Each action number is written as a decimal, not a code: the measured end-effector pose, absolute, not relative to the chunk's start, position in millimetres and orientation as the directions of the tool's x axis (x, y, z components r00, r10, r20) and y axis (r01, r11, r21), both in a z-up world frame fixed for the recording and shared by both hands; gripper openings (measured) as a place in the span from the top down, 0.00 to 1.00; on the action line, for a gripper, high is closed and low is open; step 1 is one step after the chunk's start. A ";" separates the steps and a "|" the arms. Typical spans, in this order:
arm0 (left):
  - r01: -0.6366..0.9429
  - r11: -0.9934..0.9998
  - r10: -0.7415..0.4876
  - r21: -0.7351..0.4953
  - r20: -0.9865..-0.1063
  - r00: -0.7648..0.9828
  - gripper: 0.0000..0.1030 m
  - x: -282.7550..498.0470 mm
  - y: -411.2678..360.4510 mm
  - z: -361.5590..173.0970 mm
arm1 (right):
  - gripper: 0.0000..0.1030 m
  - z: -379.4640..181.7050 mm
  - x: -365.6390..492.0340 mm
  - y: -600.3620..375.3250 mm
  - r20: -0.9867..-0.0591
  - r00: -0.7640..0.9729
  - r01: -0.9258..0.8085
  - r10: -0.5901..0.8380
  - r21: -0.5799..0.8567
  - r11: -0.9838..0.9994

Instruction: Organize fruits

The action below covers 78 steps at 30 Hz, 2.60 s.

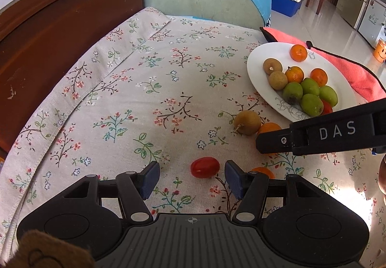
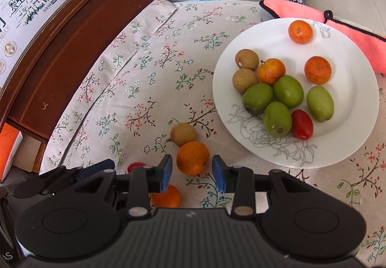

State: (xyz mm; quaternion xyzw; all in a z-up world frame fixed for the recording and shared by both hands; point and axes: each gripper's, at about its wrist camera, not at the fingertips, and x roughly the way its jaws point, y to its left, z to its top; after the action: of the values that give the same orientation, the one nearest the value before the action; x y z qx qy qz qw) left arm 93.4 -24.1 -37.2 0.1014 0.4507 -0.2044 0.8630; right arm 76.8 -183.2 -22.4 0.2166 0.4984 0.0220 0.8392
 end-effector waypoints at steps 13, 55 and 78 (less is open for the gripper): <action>0.463 0.886 -0.299 -0.039 -0.810 0.504 0.76 91.3 -25.3 -37.1 | 0.71 -25.4 75.5 -175.1 -0.833 0.505 0.149 0.227 0.343 0.927; 0.468 0.883 -0.306 -0.042 -0.807 0.505 0.76 89.1 -22.6 -38.5 | 0.62 -26.8 82.3 -191.5 -0.843 0.504 0.225 0.187 0.338 0.914; 0.463 0.880 -0.401 -0.108 -0.692 0.601 0.80 89.3 -39.9 21.9 | 0.69 29.1 68.8 -227.0 -0.722 0.669 0.189 0.177 0.395 0.899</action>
State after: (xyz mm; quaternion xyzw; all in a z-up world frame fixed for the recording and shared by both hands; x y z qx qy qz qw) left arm 89.3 -39.9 21.9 0.0412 0.3760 -0.2415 0.8936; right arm 68.8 -227.0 29.1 0.2247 0.4066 -0.0033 0.8856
